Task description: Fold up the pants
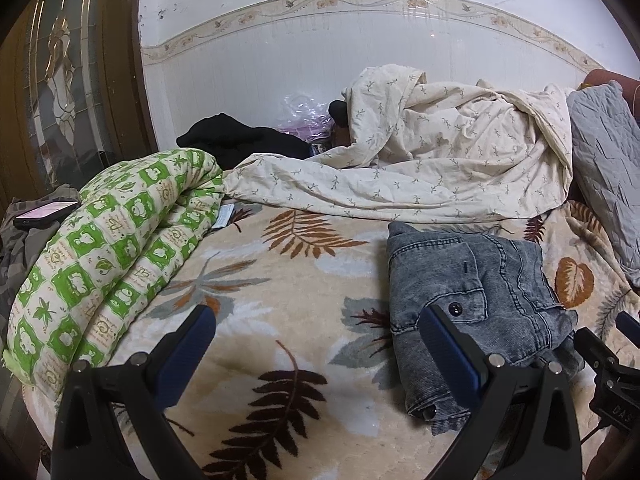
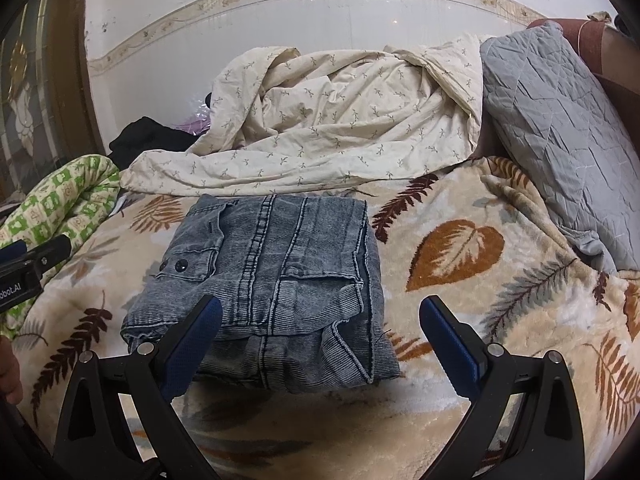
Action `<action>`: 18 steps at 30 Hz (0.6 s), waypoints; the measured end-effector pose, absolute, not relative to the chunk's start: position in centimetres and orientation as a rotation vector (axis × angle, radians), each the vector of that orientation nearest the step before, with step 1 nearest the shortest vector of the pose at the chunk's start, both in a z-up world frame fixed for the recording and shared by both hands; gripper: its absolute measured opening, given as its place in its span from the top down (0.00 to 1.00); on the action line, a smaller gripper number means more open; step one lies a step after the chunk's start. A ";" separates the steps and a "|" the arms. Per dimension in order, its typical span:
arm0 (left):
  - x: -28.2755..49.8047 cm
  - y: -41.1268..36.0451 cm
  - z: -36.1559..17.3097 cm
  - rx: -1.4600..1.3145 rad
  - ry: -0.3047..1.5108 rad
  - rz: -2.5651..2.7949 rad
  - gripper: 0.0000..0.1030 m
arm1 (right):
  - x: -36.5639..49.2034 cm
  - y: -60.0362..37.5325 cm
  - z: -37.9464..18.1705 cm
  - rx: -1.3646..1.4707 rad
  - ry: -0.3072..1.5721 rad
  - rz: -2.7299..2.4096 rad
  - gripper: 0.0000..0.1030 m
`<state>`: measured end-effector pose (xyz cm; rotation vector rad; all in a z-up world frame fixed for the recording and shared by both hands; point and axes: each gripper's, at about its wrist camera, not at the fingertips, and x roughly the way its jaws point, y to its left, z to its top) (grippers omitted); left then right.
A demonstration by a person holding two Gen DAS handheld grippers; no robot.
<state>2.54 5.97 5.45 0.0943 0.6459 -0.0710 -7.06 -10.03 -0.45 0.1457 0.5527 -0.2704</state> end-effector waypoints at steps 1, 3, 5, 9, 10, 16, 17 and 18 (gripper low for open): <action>2.5 5.9 5.4 0.094 0.648 -0.075 0.00 | -7.1 -10.2 -0.5 0.150 0.554 -0.272 0.03; 2.5 5.8 5.4 0.096 0.650 -0.077 0.00 | -7.0 -10.2 -0.5 0.154 0.556 -0.275 0.03; 2.5 5.8 5.4 0.096 0.651 -0.080 0.00 | -7.0 -10.2 -0.5 0.157 0.560 -0.277 0.03; 2.6 5.8 5.2 0.100 0.658 -0.086 0.00 | -7.0 -10.3 -0.5 0.156 0.560 -0.279 0.03; 2.7 5.8 5.2 0.101 0.660 -0.088 0.00 | -7.0 -10.3 -0.5 0.157 0.560 -0.279 0.03; 2.7 5.8 5.2 0.100 0.660 -0.089 0.00 | -7.0 -10.3 -0.5 0.156 0.561 -0.278 0.03; 2.7 5.8 5.1 0.100 0.661 -0.091 0.00 | -7.0 -10.3 -0.5 0.157 0.561 -0.277 0.03; 2.7 5.8 5.1 0.100 0.663 -0.091 0.00 | -7.0 -10.3 -0.5 0.158 0.560 -0.278 0.03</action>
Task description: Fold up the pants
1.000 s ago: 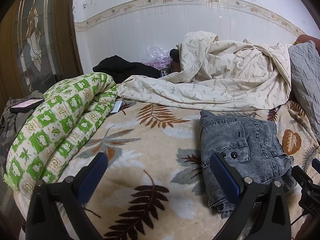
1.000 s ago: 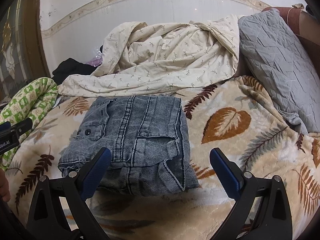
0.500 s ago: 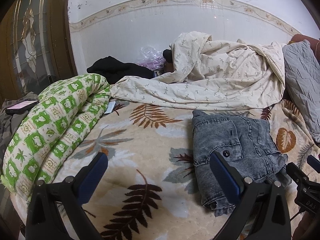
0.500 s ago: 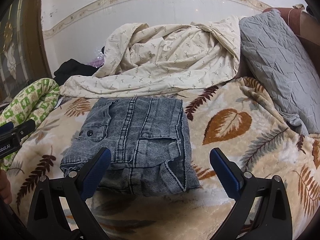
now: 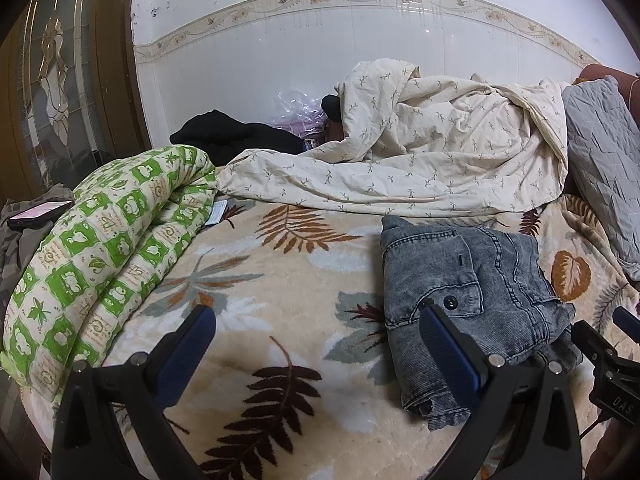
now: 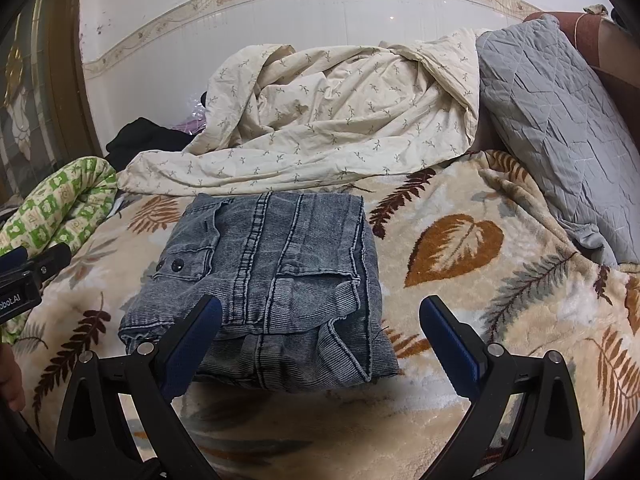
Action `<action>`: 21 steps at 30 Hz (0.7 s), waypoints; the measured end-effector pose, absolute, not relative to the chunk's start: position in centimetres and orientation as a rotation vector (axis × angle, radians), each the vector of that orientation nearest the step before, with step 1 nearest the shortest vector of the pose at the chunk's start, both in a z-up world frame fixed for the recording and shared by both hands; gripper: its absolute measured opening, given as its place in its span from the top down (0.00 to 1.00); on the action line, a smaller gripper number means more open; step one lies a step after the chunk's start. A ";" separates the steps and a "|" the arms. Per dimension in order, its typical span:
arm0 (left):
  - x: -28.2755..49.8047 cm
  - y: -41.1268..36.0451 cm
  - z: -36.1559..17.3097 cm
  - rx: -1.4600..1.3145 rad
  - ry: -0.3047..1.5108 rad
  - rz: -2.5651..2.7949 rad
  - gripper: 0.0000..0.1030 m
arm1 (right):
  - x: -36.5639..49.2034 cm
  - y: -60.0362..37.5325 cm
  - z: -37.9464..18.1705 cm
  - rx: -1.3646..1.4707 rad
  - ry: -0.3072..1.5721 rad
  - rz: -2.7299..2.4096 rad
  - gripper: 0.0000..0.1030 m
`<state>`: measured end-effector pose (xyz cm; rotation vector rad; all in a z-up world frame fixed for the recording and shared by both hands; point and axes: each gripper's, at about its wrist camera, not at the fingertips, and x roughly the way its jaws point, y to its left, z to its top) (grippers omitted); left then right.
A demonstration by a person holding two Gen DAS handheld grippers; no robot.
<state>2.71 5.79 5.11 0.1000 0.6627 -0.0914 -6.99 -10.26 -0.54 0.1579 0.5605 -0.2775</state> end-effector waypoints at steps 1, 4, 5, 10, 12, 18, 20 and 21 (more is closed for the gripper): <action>2.7 5.8 5.1 0.100 0.663 -0.092 0.00 | -7.0 -10.3 -0.5 0.157 0.560 -0.278 0.03; 2.7 5.7 5.0 0.105 0.666 -0.092 0.00 | -7.0 -10.3 -0.6 0.159 0.562 -0.276 0.03; 2.8 5.7 5.0 0.105 0.667 -0.094 0.00 | -7.0 -10.3 -0.5 0.161 0.562 -0.277 0.03; 2.8 5.7 4.9 0.103 0.671 -0.097 0.00 | -7.0 -10.3 -0.5 0.162 0.563 -0.277 0.03; 2.8 5.8 4.9 0.103 0.674 -0.098 0.00 | -7.0 -10.3 -0.5 0.161 0.563 -0.277 0.03; 3.0 6.0 4.9 0.099 0.678 -0.102 0.00 | -7.0 -10.2 -0.6 0.163 0.563 -0.278 0.03; 3.0 6.0 4.9 0.098 0.678 -0.102 0.00 | -7.0 -10.3 -0.5 0.162 0.564 -0.277 0.03; 3.0 6.0 4.9 0.097 0.679 -0.102 0.00 | -7.0 -10.2 -0.6 0.162 0.565 -0.278 0.03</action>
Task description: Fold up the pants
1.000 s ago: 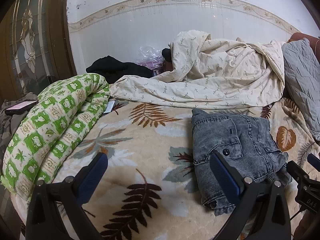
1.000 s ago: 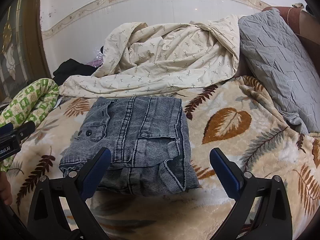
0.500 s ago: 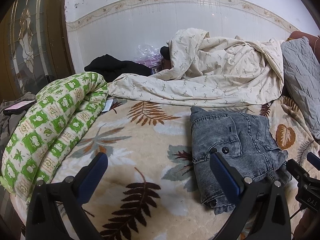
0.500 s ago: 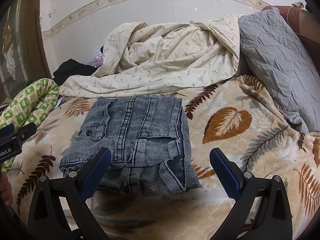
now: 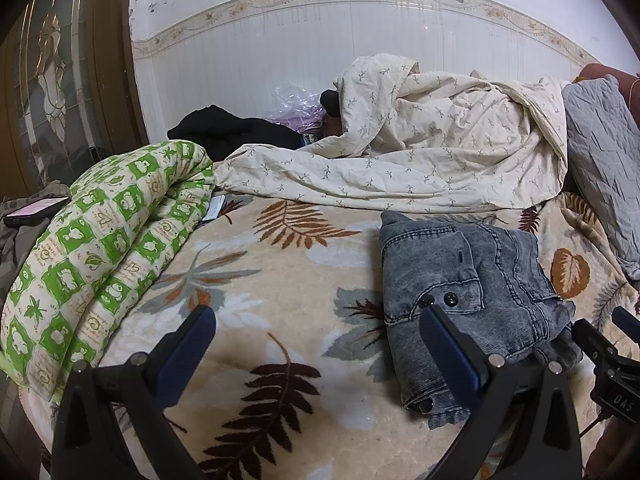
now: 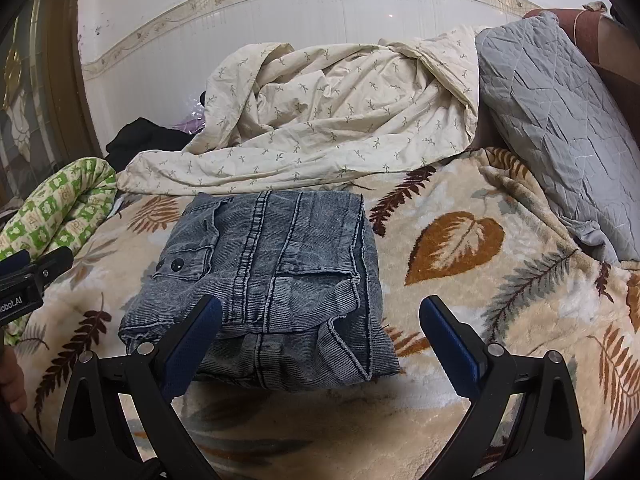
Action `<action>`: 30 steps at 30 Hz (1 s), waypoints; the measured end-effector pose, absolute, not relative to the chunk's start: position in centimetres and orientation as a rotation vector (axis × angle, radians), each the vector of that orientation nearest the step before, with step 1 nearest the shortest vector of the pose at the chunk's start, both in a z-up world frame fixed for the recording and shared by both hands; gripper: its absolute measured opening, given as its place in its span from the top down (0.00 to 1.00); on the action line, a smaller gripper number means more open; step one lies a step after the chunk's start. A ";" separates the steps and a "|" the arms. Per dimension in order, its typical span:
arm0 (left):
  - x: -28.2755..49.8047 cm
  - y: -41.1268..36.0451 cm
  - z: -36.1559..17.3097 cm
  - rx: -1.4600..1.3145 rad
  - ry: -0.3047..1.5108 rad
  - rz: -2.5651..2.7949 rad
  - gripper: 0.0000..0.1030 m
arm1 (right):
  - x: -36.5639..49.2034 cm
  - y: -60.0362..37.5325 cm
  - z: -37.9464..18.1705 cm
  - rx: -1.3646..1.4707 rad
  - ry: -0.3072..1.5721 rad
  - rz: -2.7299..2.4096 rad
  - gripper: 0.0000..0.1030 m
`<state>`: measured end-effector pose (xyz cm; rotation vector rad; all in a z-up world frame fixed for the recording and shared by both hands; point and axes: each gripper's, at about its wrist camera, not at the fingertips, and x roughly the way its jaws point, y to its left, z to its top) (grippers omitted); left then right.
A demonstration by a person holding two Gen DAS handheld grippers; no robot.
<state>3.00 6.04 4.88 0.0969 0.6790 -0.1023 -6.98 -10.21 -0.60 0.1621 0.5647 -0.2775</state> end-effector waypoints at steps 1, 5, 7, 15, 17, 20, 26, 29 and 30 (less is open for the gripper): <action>3.0 6.0 4.9 0.097 0.680 -0.103 0.00 | -7.0 -10.2 -0.6 0.161 0.565 -0.279 0.03; 3.0 6.1 4.9 0.097 0.684 -0.105 0.00 | -7.0 -10.1 -0.7 0.163 0.565 -0.279 0.03; 3.0 6.0 4.9 0.096 0.686 -0.105 0.00 | -7.0 -10.1 -0.7 0.163 0.566 -0.279 0.03; 4.0 6.5 4.1 0.090 0.720 -0.100 0.00 | -7.0 -10.1 -0.8 0.178 0.574 -0.280 0.03; 4.3 6.7 3.9 0.091 0.727 -0.090 0.00 | -6.9 -10.1 -0.9 0.178 0.577 -0.281 0.03; 4.8 6.9 3.4 0.100 0.740 -0.074 0.00 | -6.8 -10.0 -1.0 0.178 0.581 -0.283 0.03; 5.6 7.5 2.9 0.098 0.761 -0.058 0.00 | -6.7 -9.9 -1.2 0.178 0.583 -0.284 0.03; 6.0 7.6 2.6 0.107 0.765 -0.048 0.00 | -6.3 -9.6 -1.4 0.185 0.603 -0.279 0.03; 6.1 7.7 2.5 0.108 0.770 -0.048 0.00 | -6.2 -9.4 -1.3 0.194 0.605 -0.274 0.03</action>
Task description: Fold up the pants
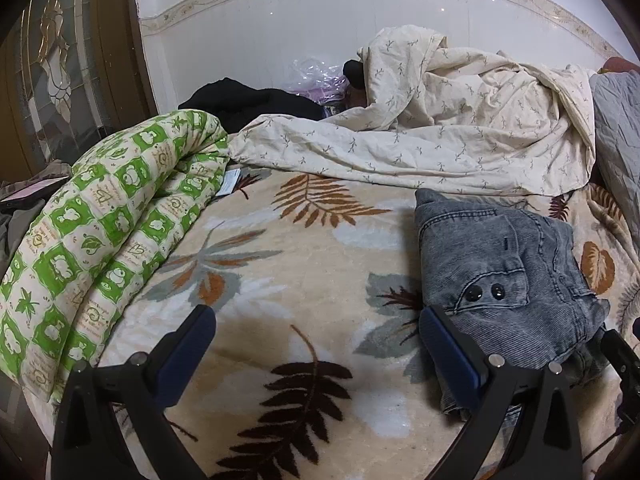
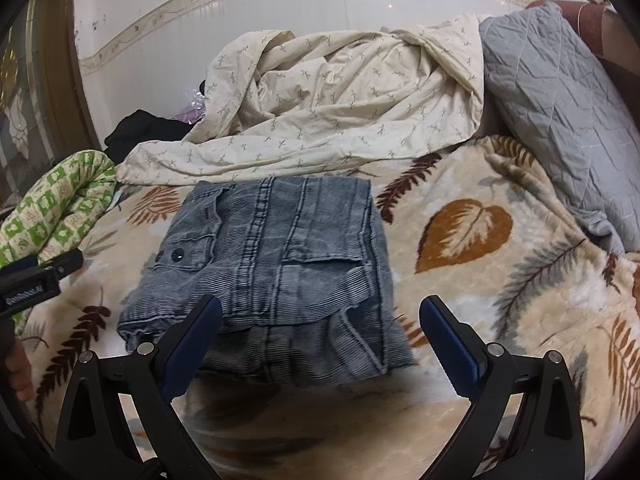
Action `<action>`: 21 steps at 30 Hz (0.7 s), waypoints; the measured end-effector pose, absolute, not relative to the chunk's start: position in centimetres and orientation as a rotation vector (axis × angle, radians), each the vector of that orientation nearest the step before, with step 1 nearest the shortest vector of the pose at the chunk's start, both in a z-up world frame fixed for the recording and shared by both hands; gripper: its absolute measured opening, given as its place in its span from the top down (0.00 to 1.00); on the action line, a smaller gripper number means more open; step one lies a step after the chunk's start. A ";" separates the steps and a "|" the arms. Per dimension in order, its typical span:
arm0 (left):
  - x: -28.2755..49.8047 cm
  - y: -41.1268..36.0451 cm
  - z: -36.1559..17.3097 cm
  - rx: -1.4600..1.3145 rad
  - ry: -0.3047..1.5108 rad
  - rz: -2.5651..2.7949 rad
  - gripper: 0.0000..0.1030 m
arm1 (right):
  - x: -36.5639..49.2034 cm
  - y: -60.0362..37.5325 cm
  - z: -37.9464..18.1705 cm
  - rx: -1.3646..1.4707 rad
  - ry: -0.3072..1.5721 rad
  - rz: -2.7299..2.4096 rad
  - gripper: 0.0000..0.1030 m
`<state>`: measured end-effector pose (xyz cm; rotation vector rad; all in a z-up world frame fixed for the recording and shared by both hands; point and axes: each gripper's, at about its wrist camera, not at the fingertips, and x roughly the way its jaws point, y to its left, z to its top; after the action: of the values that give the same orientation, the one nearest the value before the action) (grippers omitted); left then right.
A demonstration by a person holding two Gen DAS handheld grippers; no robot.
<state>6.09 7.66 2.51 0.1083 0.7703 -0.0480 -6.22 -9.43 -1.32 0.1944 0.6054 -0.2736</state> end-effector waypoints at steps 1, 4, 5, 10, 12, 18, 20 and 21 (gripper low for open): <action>6.3 7.8 2.4 0.110 0.776 -0.050 0.00 | -6.2 -9.3 -1.2 0.198 0.603 -0.273 0.03; 6.8 8.2 2.1 0.091 0.799 -0.060 0.00 | -6.2 -8.4 -0.8 0.176 0.592 -0.280 0.03; 6.9 8.5 2.0 0.081 0.807 -0.058 0.00 | -6.1 -8.2 -0.7 0.173 0.593 -0.279 0.03; 7.3 9.4 1.9 0.065 0.811 -0.029 0.00 | -6.3 -6.5 0.4 0.143 0.561 -0.280 0.03; 7.2 9.8 2.0 0.063 0.806 -0.029 0.00 | -6.5 -5.9 0.8 0.119 0.545 -0.289 0.03; 6.7 10.7 2.7 0.047 0.780 -0.026 0.00 | -6.6 -4.2 1.2 0.101 0.524 -0.295 0.03; 6.6 11.1 2.9 0.041 0.770 -0.022 0.00 | -6.3 -3.7 1.1 0.092 0.523 -0.288 0.03; 6.6 11.3 3.0 0.034 0.765 -0.025 0.00 | -6.3 -3.6 1.0 0.094 0.521 -0.288 0.03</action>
<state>6.60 11.31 2.99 0.0336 0.7651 -0.0251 -6.26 -3.57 1.04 0.0936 0.5209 -0.2882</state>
